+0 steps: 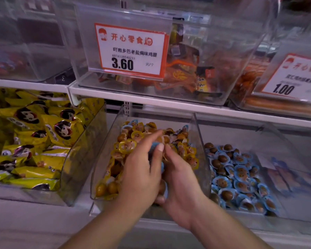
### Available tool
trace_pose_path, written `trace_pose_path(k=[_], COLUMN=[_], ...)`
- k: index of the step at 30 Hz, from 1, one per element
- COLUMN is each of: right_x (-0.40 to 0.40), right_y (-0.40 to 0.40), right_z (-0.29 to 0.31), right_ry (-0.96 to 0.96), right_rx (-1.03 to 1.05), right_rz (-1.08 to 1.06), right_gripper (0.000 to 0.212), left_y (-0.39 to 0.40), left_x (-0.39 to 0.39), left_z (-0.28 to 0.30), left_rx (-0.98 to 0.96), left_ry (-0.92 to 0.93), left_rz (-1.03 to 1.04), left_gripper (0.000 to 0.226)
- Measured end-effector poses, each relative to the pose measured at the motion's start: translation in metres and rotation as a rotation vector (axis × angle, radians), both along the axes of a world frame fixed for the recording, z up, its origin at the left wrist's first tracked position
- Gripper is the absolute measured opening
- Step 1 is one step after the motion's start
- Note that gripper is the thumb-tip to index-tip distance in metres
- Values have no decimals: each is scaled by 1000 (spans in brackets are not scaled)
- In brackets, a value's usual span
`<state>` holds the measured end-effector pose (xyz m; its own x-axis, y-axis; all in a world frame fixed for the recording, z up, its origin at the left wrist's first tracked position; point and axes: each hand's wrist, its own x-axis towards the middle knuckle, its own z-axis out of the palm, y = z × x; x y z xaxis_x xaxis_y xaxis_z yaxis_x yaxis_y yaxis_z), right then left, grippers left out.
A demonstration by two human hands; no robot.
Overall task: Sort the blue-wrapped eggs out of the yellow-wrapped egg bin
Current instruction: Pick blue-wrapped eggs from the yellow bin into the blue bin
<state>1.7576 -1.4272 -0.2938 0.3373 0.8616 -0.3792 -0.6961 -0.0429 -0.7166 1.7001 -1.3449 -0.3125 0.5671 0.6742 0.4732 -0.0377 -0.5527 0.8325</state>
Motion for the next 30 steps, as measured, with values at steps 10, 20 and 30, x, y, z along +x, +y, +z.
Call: trace_pose_path(k=[10,20,30], right_x=[42,147,134], right_y=[-23,-86,-78], right_z=[12,0,-4], right_ry=[-301,-578,-1121], right_rx=[74,-228,-290], right_rz=[-347,-511,-495], right_gripper=[32,23,19], left_y=[-10,45,50], left_x=[6,-10,-7], left_z=[0,-17,-18], left_rx=[208,483,574], left_ry=[91,602,1072], left_rz=[-324,-379,-513], left_gripper=[59,30,74])
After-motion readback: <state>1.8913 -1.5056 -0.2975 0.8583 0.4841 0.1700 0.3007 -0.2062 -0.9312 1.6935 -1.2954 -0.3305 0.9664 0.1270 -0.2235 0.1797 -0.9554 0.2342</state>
